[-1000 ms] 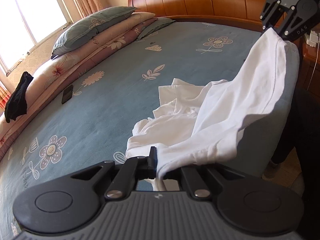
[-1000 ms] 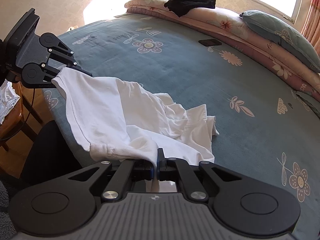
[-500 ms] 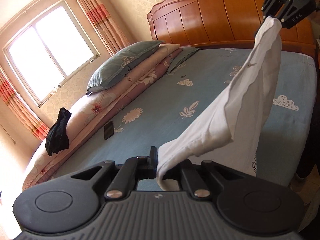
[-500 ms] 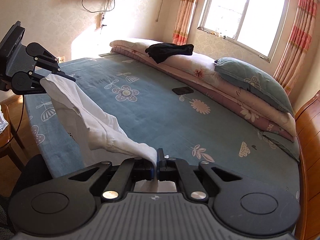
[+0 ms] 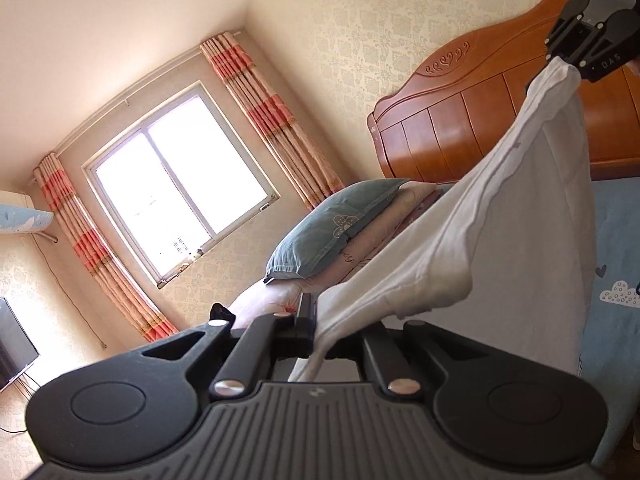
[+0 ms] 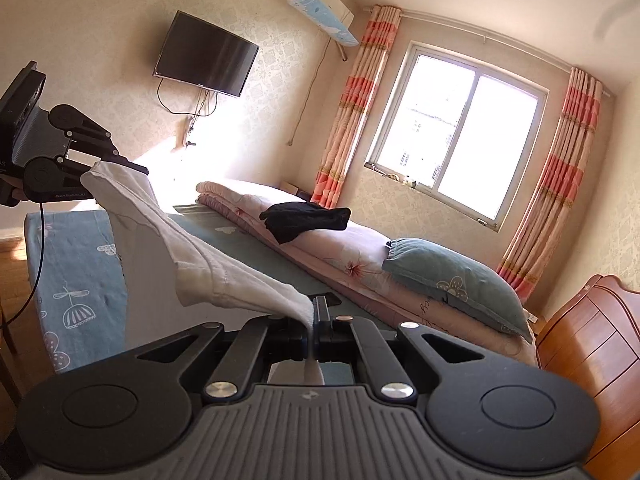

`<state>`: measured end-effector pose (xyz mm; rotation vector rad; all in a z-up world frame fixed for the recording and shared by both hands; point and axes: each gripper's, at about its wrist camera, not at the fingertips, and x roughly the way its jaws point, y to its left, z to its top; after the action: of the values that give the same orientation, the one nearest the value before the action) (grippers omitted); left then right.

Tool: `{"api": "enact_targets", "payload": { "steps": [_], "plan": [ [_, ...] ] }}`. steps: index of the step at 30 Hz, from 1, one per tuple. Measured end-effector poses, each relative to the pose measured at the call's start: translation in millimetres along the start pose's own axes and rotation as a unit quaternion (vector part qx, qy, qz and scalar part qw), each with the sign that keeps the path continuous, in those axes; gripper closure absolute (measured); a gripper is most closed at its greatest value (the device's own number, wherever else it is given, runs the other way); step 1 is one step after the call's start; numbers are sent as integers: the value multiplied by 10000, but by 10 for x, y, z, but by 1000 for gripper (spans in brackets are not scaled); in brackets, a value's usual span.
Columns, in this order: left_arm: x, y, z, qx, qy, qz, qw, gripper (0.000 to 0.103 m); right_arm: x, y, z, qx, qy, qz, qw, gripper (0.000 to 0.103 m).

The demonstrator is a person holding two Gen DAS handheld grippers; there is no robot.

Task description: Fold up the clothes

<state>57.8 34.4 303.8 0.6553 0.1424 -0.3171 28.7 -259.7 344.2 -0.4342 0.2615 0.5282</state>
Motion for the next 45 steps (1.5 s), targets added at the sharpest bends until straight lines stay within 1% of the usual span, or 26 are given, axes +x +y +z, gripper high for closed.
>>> {"api": "enact_targets", "payload": {
  "steps": [1,3,7,13,17,19,23,26,30,32,36,38,40,42,45],
  "plan": [
    [3,-9,-5,4,33,-3,10000,101,23,15,-28,-69,73,35,9999,100],
    [43,-57,-59,46,182,-120,9998,101,113,61,-147,-220,298,242,9990,100],
    [210,-297,-304,323,667,-477,9961,101,365,180,-476,-426,804,731,9932,100],
    [413,-634,-685,524,1191,-1092,9855,101,710,305,-938,-270,1478,1045,9831,100],
    [569,-774,-916,485,1448,-1396,9784,101,931,380,-1179,-183,1829,1122,9765,99],
    [702,-797,-1005,400,1563,-1473,9758,101,1064,406,-1256,-139,1989,1029,9745,99],
    [973,-818,-1126,157,1806,-1537,9713,101,1387,406,-1370,-10,2272,703,9713,99],
    [1264,-833,-1210,-130,2108,-1463,9664,101,1691,391,-1509,92,2464,503,9678,99],
    [1769,-847,-1409,-431,2513,-1323,9579,101,2147,325,-1725,311,2700,264,9620,99],
    [2034,-822,-1528,-680,2716,-1343,9506,101,2394,250,-1854,506,2824,207,9577,99],
    [2585,-753,-1799,-1305,3174,-1395,9289,101,2890,45,-2100,839,2994,101,9504,99],
    [2851,-775,-1916,-1426,3316,-1377,9223,100,3119,-93,-2204,1108,3025,41,9467,99],
    [3105,-813,-2013,-1432,3393,-1313,9204,100,3328,-206,-2289,1289,3035,-25,9441,99],
    [3347,-832,-2079,-1495,3442,-1244,9185,100,3564,-296,-2370,1344,3065,-100,9423,99],
    [3674,-848,-2134,-1555,3399,-1115,9208,100,3904,-417,-2480,1335,3048,-388,9422,99]
  ]
}}
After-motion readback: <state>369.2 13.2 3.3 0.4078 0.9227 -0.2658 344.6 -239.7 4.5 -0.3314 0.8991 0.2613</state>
